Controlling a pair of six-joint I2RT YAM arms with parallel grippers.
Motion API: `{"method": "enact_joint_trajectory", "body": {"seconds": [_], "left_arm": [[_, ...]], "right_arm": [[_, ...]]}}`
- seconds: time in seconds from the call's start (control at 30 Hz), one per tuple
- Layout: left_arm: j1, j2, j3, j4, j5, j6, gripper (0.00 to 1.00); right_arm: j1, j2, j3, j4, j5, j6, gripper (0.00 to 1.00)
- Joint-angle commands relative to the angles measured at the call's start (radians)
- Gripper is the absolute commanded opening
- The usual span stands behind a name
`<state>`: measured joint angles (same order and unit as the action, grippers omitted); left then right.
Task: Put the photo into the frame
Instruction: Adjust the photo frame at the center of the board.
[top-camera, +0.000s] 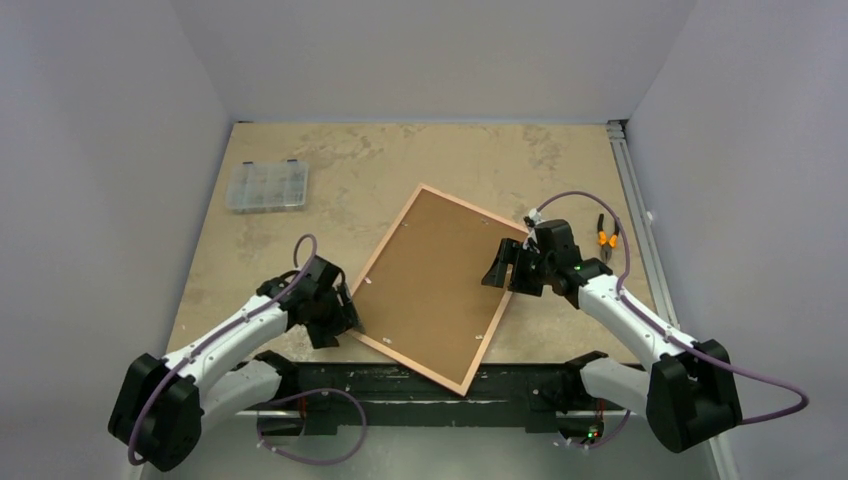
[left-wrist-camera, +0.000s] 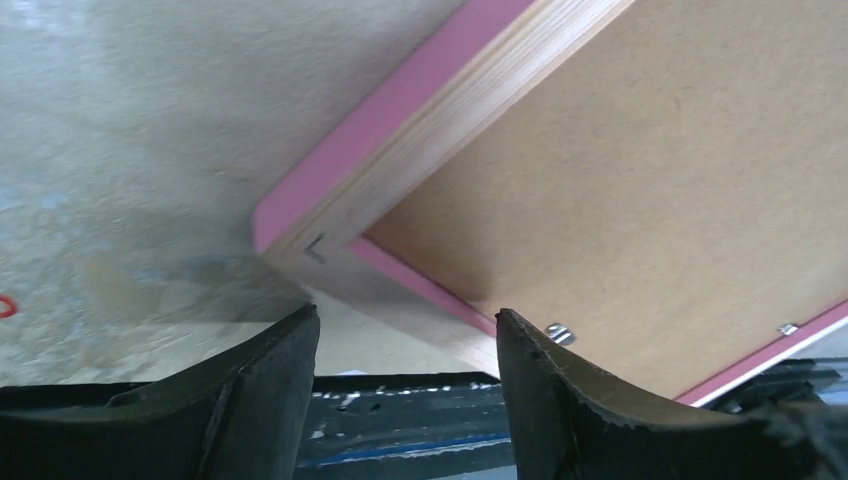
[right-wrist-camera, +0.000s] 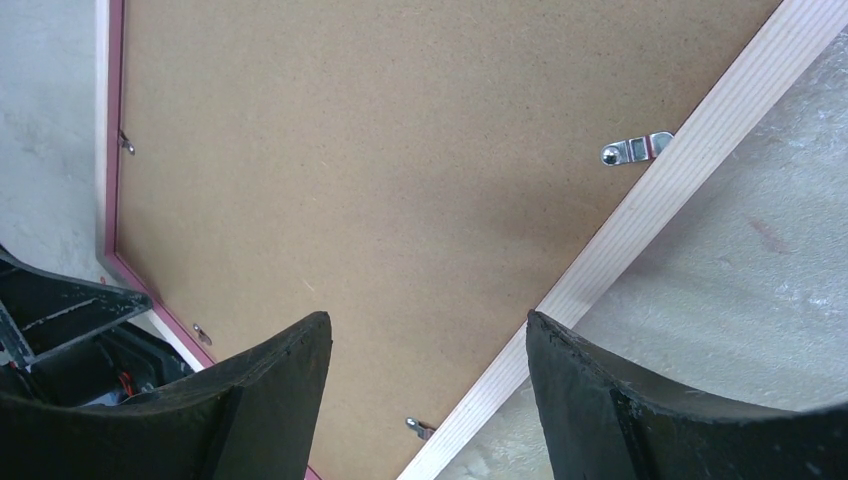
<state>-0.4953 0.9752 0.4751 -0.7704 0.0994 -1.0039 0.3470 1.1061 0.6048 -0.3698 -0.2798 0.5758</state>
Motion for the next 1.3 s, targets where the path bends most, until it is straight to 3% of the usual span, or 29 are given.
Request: {"method": "enact_joint_trajectory", "body": {"seconds": [0.0, 0.23, 0.53, 0.77, 0.87, 0.97, 1.1, 1.27], "left_arm": [[-0.005, 0.108, 0.006, 0.186, -0.021, -0.045, 0.63], [-0.005, 0.274, 0.086, 0.220, -0.066, -0.011, 0.56], [0.018, 0.489, 0.361, 0.125, -0.174, 0.218, 0.21], [0.049, 0.759, 0.657, 0.060, -0.184, 0.427, 0.17], [0.064, 0.837, 0.737, 0.060, -0.170, 0.452, 0.22], [0.077, 0.849, 0.779, 0.045, -0.154, 0.460, 0.43], [0.078, 0.717, 0.698, 0.077, -0.110, 0.435, 0.65], [0.078, 0.517, 0.532, 0.148, 0.045, 0.355, 0.73]], "right_arm": [[0.006, -0.015, 0.031, 0.010, -0.009, -0.013, 0.70], [0.005, -0.030, 0.050, -0.014, -0.002, -0.013, 0.70], [0.006, -0.041, 0.065, -0.031, 0.021, -0.011, 0.70], [0.004, -0.044, 0.069, -0.045, 0.055, -0.018, 0.70], [0.003, -0.042, 0.064, -0.045, 0.066, -0.023, 0.70], [-0.001, -0.042, 0.060, -0.047, 0.069, -0.028, 0.71], [-0.014, -0.040, 0.049, -0.043, 0.064, -0.036, 0.71], [-0.066, -0.003, 0.046, -0.027, 0.029, -0.061, 0.77]]}}
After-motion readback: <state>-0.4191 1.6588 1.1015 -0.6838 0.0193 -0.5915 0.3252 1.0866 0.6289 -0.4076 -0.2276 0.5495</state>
